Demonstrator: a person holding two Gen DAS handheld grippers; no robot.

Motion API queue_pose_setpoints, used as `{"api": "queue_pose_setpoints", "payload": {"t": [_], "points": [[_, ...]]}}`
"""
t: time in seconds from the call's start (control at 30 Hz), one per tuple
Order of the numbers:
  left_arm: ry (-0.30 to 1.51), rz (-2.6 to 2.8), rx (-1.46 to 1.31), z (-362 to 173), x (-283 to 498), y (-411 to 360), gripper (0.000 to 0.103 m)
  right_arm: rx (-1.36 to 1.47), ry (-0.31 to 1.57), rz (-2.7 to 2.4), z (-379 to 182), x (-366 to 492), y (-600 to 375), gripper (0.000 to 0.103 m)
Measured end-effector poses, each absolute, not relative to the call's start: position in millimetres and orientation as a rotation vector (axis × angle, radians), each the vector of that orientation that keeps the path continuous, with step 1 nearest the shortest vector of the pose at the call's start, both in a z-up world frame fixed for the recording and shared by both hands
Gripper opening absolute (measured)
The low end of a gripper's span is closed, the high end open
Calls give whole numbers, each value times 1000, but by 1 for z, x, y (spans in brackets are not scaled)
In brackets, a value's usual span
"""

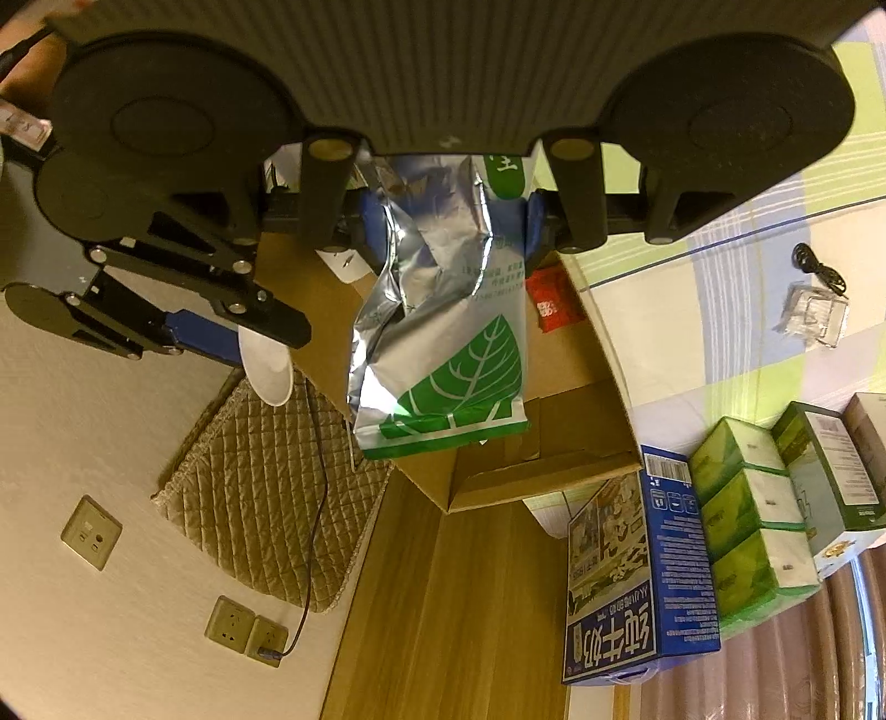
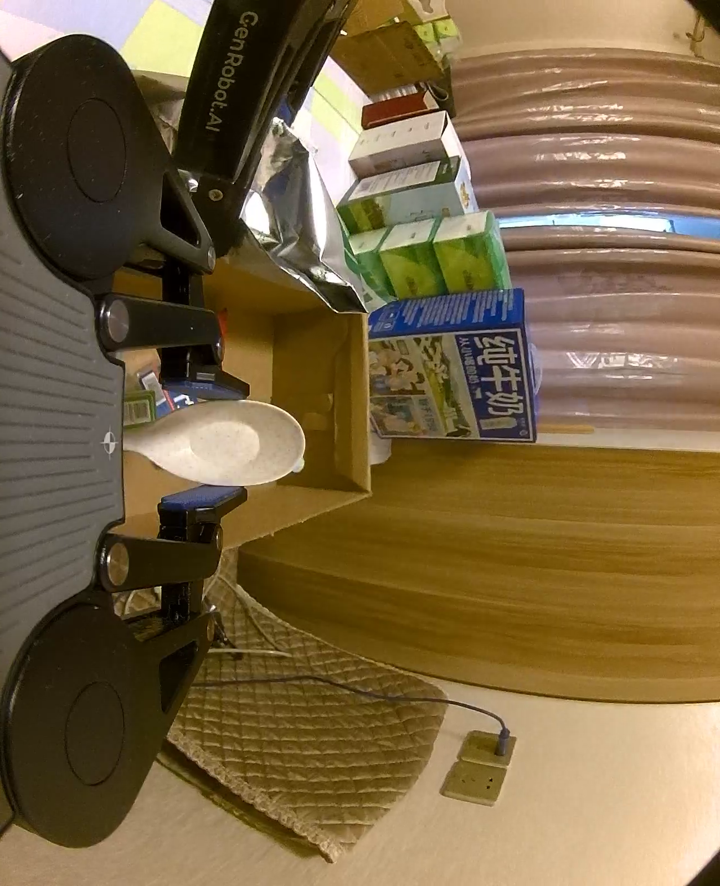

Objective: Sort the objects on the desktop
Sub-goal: 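Carry the foil packet and wooden spoon over the cardboard box, then open the left tool to drop the foil packet while the right tool releases the spoon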

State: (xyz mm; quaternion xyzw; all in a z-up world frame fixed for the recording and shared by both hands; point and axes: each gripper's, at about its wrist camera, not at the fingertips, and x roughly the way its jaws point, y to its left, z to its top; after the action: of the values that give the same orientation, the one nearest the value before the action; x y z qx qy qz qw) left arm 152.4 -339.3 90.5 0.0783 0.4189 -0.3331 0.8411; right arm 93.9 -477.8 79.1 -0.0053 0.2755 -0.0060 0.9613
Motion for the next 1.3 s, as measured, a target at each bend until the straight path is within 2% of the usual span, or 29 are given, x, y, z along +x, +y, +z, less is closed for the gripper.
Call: {"api": "queue_pose_setpoints", "payload": {"t": [0.87, 0.97, 1.3], "points": [[936, -673, 87, 60, 218, -376, 42, 30, 611, 0, 61, 165, -510, 30], [944, -663, 82, 55, 223, -376, 45, 37, 617, -2, 58, 169, -511, 30], [908, -629, 35, 59, 228, -352, 44, 54, 647, 15, 50, 177, -506, 30]]}}
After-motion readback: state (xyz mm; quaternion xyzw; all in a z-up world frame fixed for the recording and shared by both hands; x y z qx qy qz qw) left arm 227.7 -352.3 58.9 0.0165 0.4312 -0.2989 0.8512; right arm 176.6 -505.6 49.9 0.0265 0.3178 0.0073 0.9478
